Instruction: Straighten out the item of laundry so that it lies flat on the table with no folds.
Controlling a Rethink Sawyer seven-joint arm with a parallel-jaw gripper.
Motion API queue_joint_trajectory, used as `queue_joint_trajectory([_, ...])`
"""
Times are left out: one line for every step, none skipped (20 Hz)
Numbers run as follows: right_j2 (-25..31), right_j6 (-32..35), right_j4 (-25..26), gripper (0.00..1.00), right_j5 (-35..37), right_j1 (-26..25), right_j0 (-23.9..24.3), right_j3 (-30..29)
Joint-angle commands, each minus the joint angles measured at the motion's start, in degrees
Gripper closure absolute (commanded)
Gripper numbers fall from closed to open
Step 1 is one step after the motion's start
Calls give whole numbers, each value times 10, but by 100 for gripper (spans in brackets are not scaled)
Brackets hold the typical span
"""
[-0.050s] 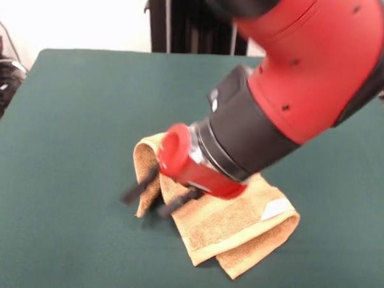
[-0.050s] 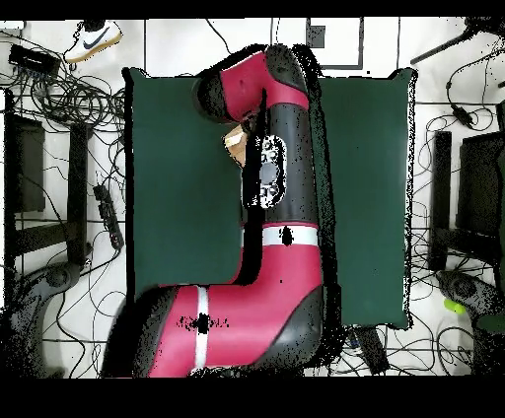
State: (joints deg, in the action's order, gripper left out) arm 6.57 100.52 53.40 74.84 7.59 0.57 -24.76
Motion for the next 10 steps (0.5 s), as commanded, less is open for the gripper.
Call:
queue_joint_trajectory([-74, 160, 82, 0, 67, -37, -13, 67])
queue_joint_trajectory([-72, 163, 80, 0, 68, -37, -13, 66])
queue_joint_trajectory([-70, 166, 77, 0, 68, -36, -12, 65])
queue_joint_trajectory([-72, 173, 74, 0, 66, -35, -12, 62])
queue_joint_trajectory([-74, 180, 71, 0, 65, -33, -12, 59])
queue_joint_trajectory([-78, 187, 65, 0, 63, -27, -11, 53])
queue_joint_trajectory([-75, 187, 58, 0, 64, -27, -8, 56])
queue_joint_trajectory([-70, 187, 45, 0, 65, -25, -2, 56])
queue_joint_trajectory([-56, 185, 26, 0, 71, -26, 7, 59])
queue_joint_trajectory([-27, 176, -12, 0, 72, -22, 26, 54])
